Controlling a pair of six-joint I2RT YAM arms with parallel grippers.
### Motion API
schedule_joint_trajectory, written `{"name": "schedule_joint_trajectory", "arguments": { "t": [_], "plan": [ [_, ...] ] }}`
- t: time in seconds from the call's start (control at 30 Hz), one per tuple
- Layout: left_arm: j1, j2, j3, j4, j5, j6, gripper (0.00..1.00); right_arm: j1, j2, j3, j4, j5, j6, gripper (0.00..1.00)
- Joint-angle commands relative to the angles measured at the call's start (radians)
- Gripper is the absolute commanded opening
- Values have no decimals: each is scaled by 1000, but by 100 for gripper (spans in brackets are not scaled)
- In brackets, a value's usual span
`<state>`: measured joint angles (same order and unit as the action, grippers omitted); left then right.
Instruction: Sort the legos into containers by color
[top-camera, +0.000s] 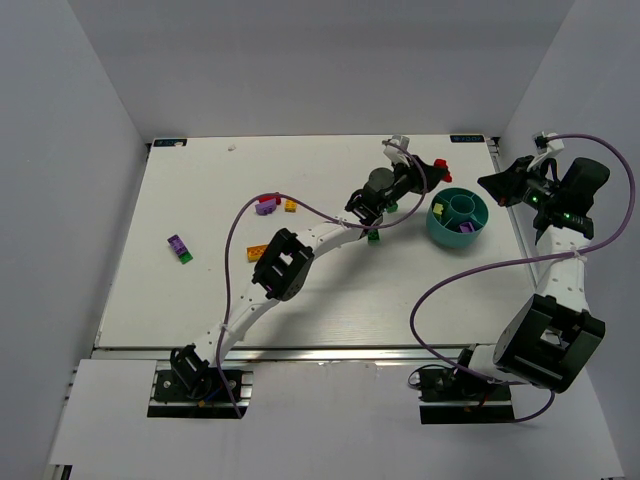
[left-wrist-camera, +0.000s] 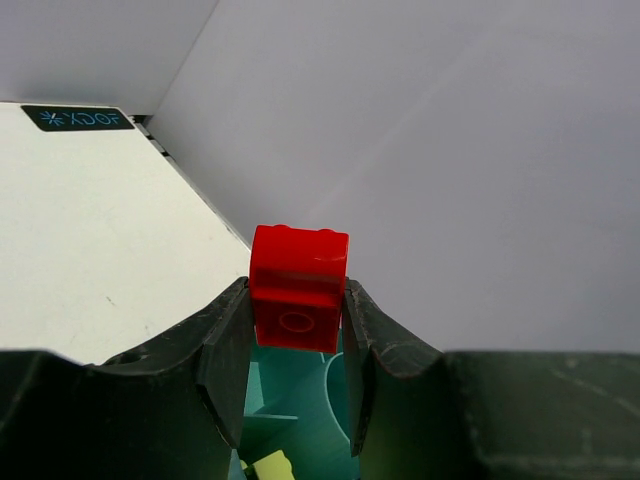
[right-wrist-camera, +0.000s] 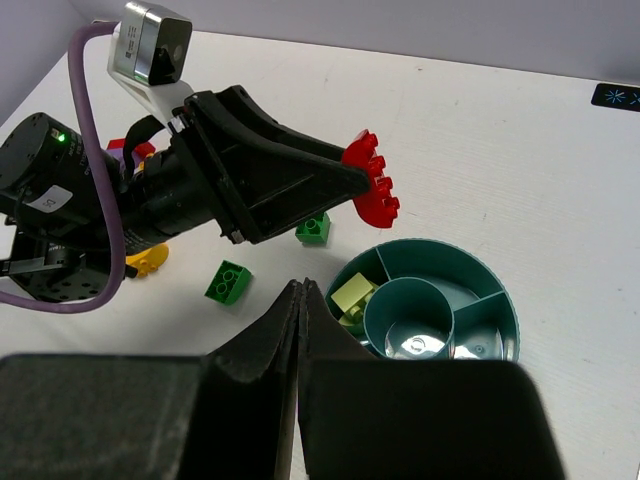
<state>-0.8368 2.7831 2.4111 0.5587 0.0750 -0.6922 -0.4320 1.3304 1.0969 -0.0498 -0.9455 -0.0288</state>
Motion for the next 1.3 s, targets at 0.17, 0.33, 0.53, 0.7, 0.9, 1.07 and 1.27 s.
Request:
{"name": "schedule_joint_trajectory", "arguments": {
  "t": [0.17,0.33,0.53,0.7,0.9,1.07,1.27],
  "plan": [
    [-1,-16,45,-2,14,-6,0,-5,6,11,24,-13,9,0],
    [-7,-7,45,-11,25,-10,0,-5,9,15,22,-10,9,0],
    [-12,4,43,-20,32,-15,0,-5,10,12,22,-9,7,0],
    [-16,10,43,-28,35,-12,0,-5,7,8,21,-7,7,0],
    [-22,13,43,-33,40,-13,0,-7,10,8,24,-7,6,0],
    [-25,15,36,-40,45,-10,0,-8,7,8,24,-9,7,0],
    [-30,21,36,-46,39,-10,0,-11,4,1,22,-12,7,0]
  ]
}}
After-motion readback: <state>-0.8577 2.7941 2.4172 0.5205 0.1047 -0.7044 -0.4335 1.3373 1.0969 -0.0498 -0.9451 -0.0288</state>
